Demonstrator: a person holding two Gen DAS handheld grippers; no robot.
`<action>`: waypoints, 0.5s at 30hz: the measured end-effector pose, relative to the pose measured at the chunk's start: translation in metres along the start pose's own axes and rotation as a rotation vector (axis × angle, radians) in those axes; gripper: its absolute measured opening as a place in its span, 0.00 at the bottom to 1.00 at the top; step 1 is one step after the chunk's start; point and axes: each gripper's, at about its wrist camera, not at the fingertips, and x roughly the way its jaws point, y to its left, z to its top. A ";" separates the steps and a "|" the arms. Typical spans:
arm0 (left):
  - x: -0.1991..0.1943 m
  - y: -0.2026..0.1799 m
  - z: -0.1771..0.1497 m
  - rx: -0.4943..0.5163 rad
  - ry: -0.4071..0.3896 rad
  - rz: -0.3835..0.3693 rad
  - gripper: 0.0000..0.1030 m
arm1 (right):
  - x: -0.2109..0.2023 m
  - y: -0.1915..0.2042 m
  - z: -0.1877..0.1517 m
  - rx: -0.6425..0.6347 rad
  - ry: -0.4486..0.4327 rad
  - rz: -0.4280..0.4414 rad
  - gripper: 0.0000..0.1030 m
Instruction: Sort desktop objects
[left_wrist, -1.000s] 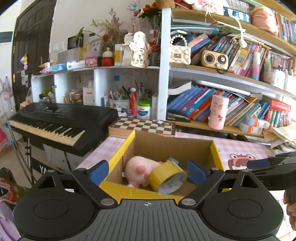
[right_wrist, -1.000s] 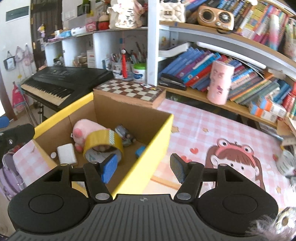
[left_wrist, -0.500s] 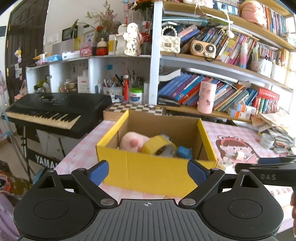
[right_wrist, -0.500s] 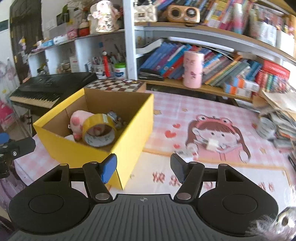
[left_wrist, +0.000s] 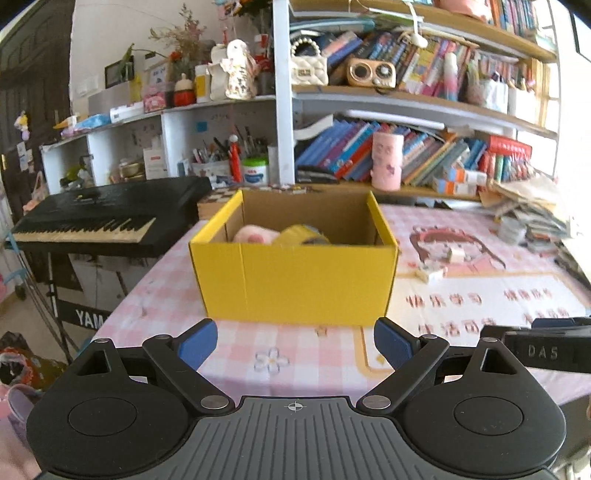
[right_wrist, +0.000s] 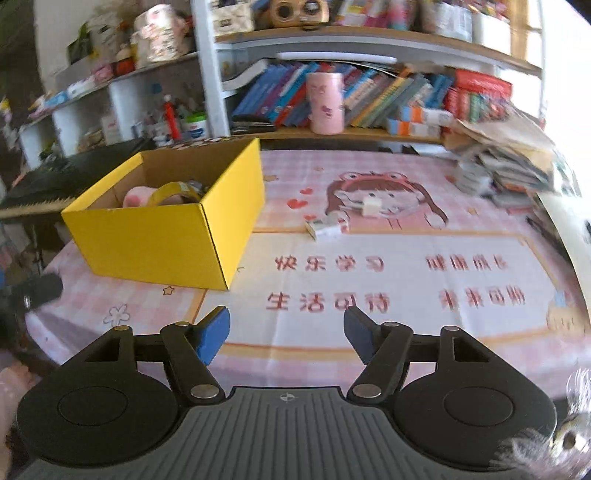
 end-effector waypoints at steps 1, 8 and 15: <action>-0.001 0.000 -0.002 0.002 0.005 -0.006 0.91 | -0.002 0.001 -0.004 0.013 0.001 -0.002 0.66; -0.008 -0.002 -0.011 0.022 0.014 -0.018 0.91 | -0.010 0.012 -0.016 -0.014 0.014 0.002 0.68; -0.005 -0.008 -0.018 0.045 0.043 -0.069 0.92 | -0.019 0.016 -0.028 -0.034 0.023 -0.005 0.71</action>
